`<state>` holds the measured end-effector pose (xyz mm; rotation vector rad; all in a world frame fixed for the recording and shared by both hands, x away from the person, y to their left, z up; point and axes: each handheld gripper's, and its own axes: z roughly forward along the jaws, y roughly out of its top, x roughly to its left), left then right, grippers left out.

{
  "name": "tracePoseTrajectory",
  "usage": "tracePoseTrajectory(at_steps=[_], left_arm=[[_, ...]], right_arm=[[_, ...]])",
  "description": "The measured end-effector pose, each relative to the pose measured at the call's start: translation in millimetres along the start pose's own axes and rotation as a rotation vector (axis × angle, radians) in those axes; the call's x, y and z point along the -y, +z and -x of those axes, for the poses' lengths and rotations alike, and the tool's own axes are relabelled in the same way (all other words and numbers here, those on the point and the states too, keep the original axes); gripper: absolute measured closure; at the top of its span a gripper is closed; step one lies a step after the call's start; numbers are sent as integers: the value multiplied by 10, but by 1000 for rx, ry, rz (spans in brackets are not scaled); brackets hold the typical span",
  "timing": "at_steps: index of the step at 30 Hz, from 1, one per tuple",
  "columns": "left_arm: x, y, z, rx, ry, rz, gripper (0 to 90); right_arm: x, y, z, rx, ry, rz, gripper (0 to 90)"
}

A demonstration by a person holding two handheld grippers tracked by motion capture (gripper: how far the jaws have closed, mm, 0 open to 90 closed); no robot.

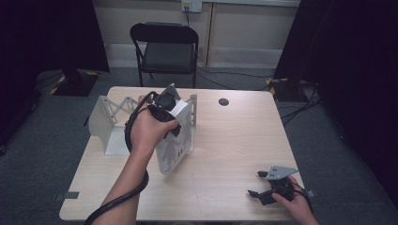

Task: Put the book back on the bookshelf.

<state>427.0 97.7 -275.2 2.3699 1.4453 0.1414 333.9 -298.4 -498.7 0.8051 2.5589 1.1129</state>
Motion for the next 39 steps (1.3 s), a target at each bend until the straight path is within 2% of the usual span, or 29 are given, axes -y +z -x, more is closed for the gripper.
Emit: tracePoseTrajectory(at_steps=[9,11,14,19,20,23,25,26,28,30,31,34,39], left_arm=[[-40,52,-36,-6,-17,1,527],[-45,59,-38,-12,-37,7,527],[-64,65,-50,-26,-28,7,527],[-92,85,-59,-36,-51,5,527],[-100,88,-72,-39,-41,6,527],[-115,101,-84,-44,-62,14,527],[-129,107,-96,-48,-56,18,528],[-134,112,-93,-51,-70,20,527],[-149,115,-108,-56,-58,16,527],[-162,126,-120,-56,-65,17,527],[-165,132,-119,-57,-83,16,527],[-184,139,-132,-65,-74,14,527],[-214,151,-144,-63,-101,14,527]], right_arm=[[0,0,0,0,0,0,132],[0,0,0,0,0,0,132],[0,0,0,0,0,0,133],[0,0,0,0,0,0,132],[0,0,0,0,0,0,132],[0,0,0,0,0,0,132],[0,0,1,0,-1,0,132],[0,0,1,0,-1,1,133],[0,0,1,0,-1,1,132],[0,0,1,0,-1,1,133],[0,0,1,0,-1,1,133],[0,0,0,0,-1,1,133],[0,0,0,0,-1,1,133]])
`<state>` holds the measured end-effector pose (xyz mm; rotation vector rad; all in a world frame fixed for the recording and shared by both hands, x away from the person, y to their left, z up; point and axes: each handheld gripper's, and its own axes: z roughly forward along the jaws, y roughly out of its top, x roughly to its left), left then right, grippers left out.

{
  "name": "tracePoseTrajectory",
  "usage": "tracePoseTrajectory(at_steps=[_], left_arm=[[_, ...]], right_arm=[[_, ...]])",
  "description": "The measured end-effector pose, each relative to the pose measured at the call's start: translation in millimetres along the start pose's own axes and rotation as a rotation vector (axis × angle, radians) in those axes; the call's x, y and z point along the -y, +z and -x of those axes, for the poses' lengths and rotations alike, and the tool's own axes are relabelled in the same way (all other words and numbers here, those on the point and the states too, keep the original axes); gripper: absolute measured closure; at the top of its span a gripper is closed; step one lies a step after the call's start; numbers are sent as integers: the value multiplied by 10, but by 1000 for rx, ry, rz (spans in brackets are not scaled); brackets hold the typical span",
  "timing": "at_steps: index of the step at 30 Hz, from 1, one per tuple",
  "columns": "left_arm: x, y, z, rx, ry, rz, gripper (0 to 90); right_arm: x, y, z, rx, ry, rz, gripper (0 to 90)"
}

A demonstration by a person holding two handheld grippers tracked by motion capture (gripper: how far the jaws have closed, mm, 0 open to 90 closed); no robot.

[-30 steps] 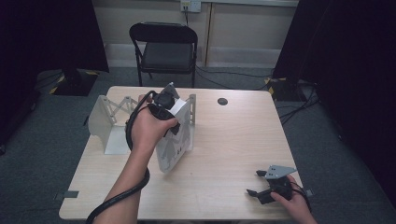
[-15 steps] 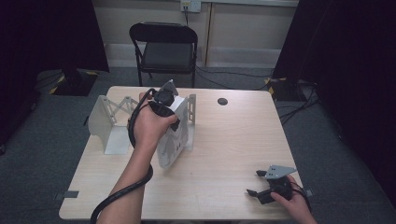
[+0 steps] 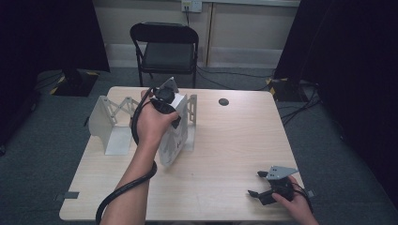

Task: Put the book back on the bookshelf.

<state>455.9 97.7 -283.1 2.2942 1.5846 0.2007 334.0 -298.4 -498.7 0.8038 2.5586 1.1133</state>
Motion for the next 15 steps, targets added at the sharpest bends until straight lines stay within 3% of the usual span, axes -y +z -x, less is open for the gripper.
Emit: tracePoseTrajectory(at_steps=[5,10,15], left_arm=[[-29,36,10,-12,-7,-1,527],[-51,68,-3,3,-20,1,527],[-83,94,16,-18,-19,-1,528]], right_arm=[[0,0,0,0,0,0,132],[0,0,0,0,0,0,133],[0,0,0,0,0,0,133]])
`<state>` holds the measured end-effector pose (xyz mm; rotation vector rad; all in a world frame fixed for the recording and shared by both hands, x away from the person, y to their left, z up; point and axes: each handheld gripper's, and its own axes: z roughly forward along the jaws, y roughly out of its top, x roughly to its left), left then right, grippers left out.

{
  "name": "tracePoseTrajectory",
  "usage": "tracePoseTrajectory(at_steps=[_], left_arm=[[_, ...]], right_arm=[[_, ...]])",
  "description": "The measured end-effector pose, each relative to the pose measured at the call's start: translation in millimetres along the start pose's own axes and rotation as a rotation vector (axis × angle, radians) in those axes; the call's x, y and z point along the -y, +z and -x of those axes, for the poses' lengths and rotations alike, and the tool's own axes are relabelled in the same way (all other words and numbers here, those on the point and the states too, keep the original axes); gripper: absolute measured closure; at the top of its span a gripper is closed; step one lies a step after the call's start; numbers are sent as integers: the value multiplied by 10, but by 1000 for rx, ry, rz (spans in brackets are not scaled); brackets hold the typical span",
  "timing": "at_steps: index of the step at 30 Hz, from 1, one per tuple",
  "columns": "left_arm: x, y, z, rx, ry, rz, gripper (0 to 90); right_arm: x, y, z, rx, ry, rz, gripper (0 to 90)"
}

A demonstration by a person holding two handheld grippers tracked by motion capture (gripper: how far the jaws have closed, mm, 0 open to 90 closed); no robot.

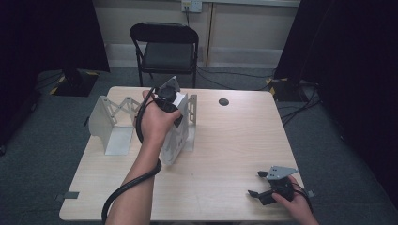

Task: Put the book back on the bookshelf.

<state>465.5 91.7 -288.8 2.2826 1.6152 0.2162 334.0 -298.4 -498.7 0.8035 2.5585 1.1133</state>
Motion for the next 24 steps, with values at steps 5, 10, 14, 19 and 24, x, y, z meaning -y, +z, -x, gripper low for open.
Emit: tracePoseTrajectory(at_steps=[5,10,14,19,24], left_arm=[[-34,21,-2,-2,-19,5,528],[-57,43,-18,-5,-25,1,528],[-70,61,-37,-7,-30,7,528],[-97,66,-31,-10,-37,8,528],[-126,78,-19,-9,-39,14,528]], right_arm=[[0,0,0,0,0,0,133],[0,0,0,1,0,0,133],[0,0,-1,0,0,0,133],[0,0,0,0,-1,0,133],[0,0,0,1,0,0,133]])
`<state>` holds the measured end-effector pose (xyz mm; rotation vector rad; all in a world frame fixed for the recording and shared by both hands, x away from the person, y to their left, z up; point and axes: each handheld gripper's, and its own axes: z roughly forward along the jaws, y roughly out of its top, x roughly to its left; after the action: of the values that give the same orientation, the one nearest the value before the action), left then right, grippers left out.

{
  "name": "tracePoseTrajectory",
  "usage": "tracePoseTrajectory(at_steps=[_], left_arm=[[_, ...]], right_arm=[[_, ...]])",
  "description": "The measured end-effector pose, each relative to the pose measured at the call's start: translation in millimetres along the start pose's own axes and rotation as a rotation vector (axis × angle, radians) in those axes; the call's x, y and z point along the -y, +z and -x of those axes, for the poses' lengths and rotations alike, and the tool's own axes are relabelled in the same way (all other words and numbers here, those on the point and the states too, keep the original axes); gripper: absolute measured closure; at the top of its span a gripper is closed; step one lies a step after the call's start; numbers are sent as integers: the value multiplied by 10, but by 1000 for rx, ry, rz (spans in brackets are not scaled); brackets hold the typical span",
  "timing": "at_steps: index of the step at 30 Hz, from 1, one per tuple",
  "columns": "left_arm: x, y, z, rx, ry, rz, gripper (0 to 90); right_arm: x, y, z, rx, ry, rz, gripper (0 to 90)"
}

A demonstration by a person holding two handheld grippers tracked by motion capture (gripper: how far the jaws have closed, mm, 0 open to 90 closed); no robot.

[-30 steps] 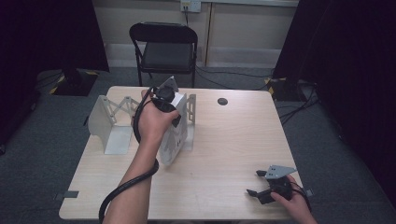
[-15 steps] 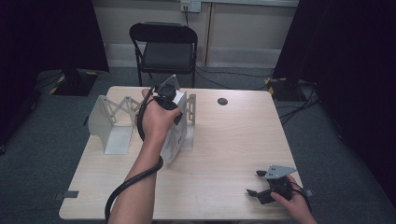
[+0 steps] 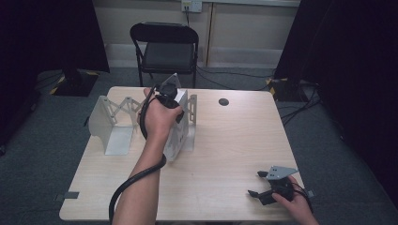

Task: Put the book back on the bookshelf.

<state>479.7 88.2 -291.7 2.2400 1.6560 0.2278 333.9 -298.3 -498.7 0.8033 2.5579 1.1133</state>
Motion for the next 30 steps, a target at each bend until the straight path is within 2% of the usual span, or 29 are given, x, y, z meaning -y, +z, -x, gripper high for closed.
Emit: tracePoseTrajectory(at_steps=[8,16,21,26,30], left_arm=[[-53,23,26,6,-6,6,528],[-94,37,52,-21,-11,12,528],[-105,32,34,-12,-24,20,528],[-116,49,43,-29,-26,29,528],[-122,70,49,-26,-31,30,528]], right_arm=[[0,0,0,0,0,0,133],[0,0,0,0,-1,0,133],[0,0,0,0,0,0,133],[0,0,0,0,0,0,133],[0,0,0,0,0,0,133]])
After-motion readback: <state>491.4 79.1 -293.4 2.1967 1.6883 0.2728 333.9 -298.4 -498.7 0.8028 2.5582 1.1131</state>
